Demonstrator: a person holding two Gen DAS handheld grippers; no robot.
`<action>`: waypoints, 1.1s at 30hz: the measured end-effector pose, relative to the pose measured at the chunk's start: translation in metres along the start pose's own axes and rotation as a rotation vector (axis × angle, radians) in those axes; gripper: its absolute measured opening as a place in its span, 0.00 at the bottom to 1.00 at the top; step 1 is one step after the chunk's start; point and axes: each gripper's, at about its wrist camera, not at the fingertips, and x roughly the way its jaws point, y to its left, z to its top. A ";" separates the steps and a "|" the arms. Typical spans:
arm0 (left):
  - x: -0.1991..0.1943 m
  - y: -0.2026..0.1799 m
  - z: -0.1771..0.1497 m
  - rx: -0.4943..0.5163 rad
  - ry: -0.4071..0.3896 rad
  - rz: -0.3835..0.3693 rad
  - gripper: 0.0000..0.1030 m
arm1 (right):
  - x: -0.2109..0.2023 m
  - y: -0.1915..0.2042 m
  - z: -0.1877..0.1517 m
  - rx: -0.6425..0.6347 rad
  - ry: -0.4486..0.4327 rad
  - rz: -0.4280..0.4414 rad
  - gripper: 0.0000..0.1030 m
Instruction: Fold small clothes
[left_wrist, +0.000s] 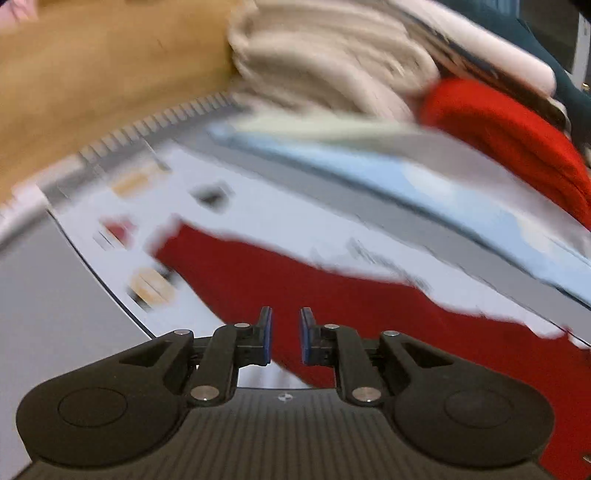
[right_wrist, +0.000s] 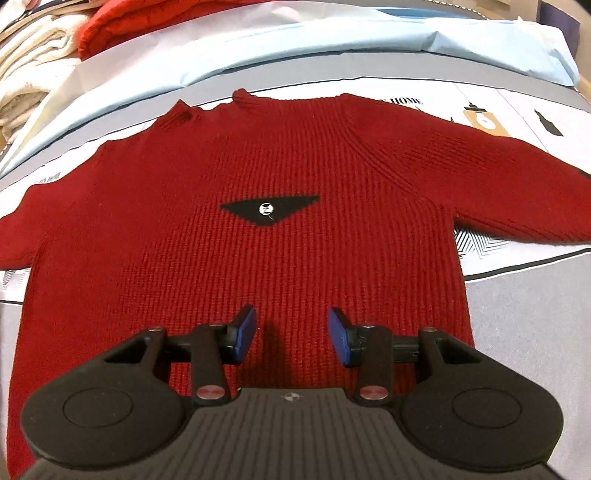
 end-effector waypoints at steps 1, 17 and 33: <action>0.005 -0.006 -0.002 0.001 0.054 -0.050 0.22 | 0.000 0.000 0.000 0.001 -0.003 -0.004 0.44; 0.029 -0.079 -0.108 0.293 0.474 -0.385 0.10 | 0.016 -0.099 -0.008 0.326 -0.018 -0.148 0.44; -0.025 -0.089 -0.091 0.426 0.352 -0.425 0.14 | 0.002 -0.117 -0.008 0.361 -0.032 -0.131 0.20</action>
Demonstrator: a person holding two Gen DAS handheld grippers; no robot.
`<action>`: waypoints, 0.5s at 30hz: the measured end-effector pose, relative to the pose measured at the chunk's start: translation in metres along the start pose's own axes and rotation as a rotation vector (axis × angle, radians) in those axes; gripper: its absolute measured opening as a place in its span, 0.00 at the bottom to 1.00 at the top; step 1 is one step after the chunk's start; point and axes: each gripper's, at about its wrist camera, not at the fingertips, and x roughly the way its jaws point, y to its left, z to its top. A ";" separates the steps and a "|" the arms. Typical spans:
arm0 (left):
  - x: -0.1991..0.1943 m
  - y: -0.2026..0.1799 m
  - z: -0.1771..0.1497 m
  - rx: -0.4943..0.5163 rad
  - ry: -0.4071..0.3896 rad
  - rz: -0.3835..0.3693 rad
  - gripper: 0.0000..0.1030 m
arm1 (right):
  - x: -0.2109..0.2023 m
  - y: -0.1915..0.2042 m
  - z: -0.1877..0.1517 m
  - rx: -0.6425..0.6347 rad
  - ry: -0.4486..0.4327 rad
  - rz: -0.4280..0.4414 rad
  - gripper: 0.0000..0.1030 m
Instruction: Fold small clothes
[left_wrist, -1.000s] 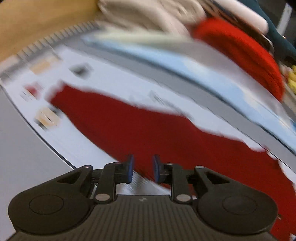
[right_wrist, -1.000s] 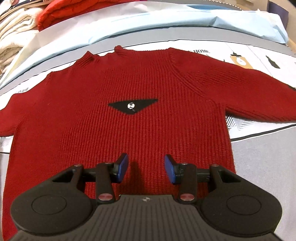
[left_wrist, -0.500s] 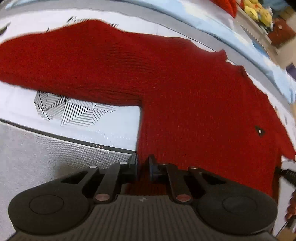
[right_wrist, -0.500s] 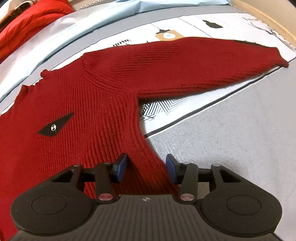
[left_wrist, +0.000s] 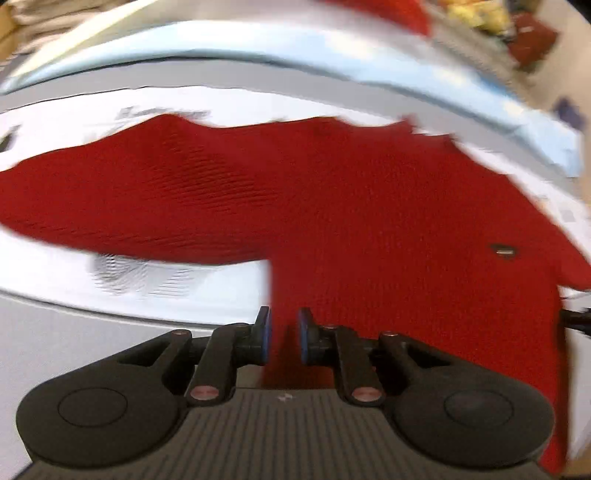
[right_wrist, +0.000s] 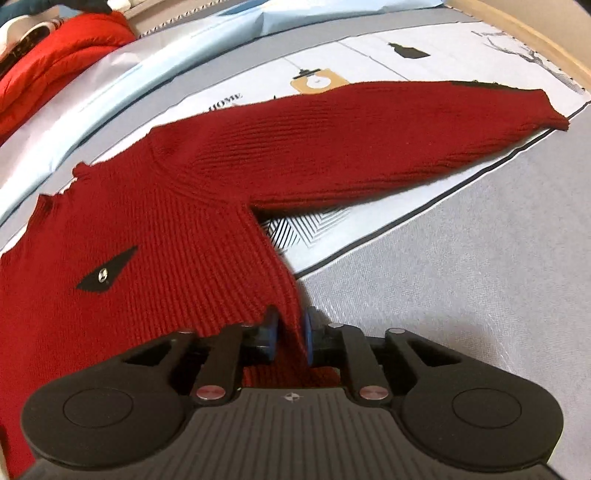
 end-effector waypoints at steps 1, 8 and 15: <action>0.003 -0.003 -0.004 0.008 0.020 -0.026 0.14 | -0.002 -0.001 0.001 -0.009 -0.005 0.005 0.20; 0.021 -0.019 -0.026 0.114 0.141 0.086 0.15 | -0.009 -0.021 -0.006 -0.048 0.055 -0.009 0.29; 0.026 -0.070 -0.033 0.309 0.173 -0.044 0.18 | -0.027 -0.021 -0.025 -0.217 0.141 0.052 0.29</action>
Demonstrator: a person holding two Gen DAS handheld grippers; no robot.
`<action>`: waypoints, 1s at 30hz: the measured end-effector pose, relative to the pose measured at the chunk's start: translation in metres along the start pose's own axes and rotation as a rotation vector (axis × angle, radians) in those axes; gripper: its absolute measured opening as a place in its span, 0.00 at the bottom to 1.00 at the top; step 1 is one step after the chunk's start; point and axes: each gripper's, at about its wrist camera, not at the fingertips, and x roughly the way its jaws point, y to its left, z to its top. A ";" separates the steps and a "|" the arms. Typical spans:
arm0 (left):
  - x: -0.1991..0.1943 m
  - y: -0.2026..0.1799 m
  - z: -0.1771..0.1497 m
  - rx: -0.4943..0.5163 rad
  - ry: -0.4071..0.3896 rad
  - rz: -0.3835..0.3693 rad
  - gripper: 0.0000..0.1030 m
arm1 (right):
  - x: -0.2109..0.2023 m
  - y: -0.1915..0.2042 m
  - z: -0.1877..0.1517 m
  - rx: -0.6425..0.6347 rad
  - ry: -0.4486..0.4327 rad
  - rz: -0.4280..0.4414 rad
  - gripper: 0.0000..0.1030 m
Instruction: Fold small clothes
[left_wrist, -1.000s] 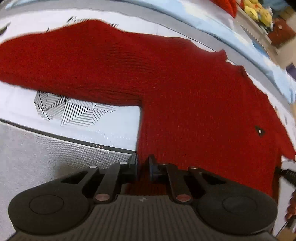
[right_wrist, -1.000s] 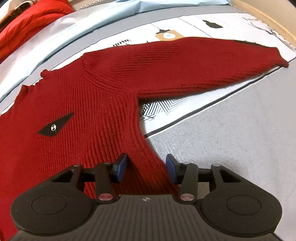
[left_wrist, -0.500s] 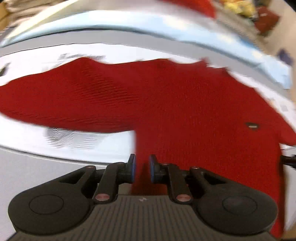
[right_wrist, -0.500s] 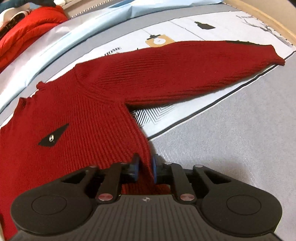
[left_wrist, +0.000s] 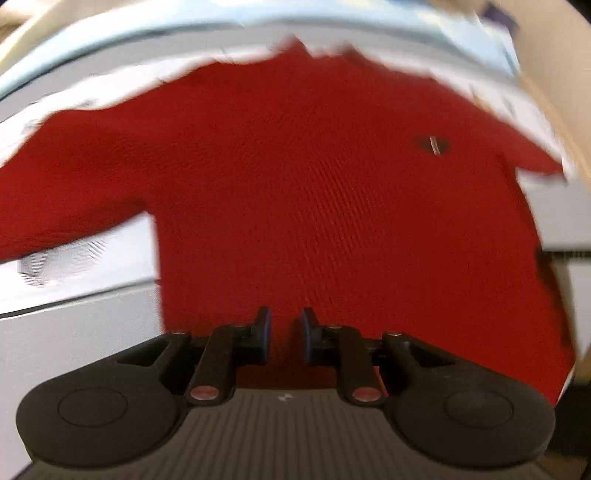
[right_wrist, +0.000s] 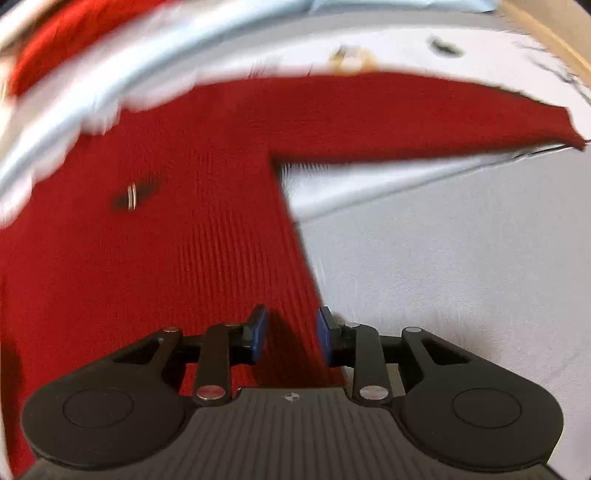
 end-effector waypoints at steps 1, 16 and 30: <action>0.010 -0.006 -0.004 0.036 0.040 0.028 0.18 | 0.005 -0.003 -0.006 -0.022 0.025 -0.032 0.32; -0.022 -0.070 0.022 0.040 -0.173 0.116 0.45 | -0.041 -0.013 -0.018 -0.036 -0.121 0.005 0.38; -0.074 -0.144 0.068 -0.176 -0.538 0.217 0.60 | -0.080 0.002 0.004 0.025 -0.363 0.083 0.92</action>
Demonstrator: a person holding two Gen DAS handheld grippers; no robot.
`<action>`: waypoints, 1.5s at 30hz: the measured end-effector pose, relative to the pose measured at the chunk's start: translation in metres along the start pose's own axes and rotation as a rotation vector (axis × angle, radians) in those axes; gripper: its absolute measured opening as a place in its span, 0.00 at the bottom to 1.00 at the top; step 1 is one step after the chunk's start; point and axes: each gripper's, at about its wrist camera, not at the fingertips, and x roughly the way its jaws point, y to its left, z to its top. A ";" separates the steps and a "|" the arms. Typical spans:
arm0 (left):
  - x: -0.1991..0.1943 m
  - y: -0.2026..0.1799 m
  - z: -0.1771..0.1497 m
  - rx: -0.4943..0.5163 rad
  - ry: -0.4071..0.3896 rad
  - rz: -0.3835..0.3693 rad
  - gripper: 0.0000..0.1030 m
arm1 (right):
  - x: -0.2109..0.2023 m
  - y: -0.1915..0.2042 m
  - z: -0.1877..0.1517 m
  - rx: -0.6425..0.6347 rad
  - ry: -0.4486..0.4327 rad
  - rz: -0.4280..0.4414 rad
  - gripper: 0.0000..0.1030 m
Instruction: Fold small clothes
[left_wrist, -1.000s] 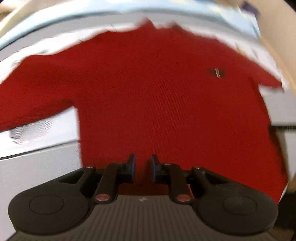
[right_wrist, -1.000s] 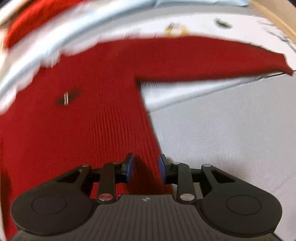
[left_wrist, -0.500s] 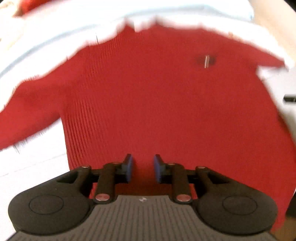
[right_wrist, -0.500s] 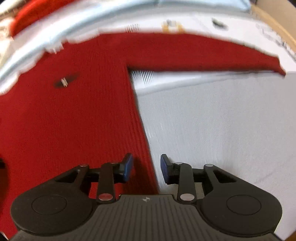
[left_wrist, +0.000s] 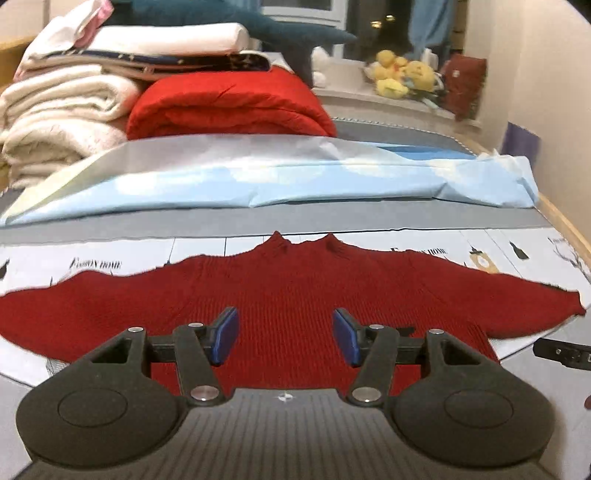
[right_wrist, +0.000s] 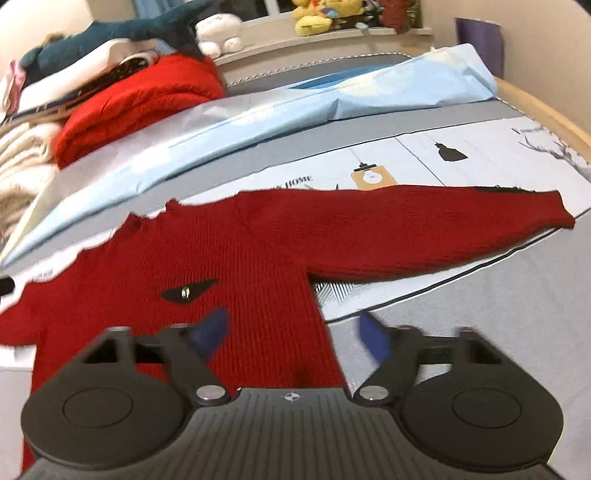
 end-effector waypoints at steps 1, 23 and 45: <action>-0.012 0.001 0.001 -0.015 0.005 -0.001 0.60 | 0.000 0.000 0.002 0.011 -0.011 -0.007 0.93; 0.025 0.016 -0.011 -0.061 0.170 0.014 0.60 | 0.021 -0.009 0.018 0.009 -0.033 -0.156 0.85; 0.047 0.032 -0.015 -0.080 0.281 0.000 0.60 | 0.084 -0.164 0.029 0.578 -0.034 -0.231 0.47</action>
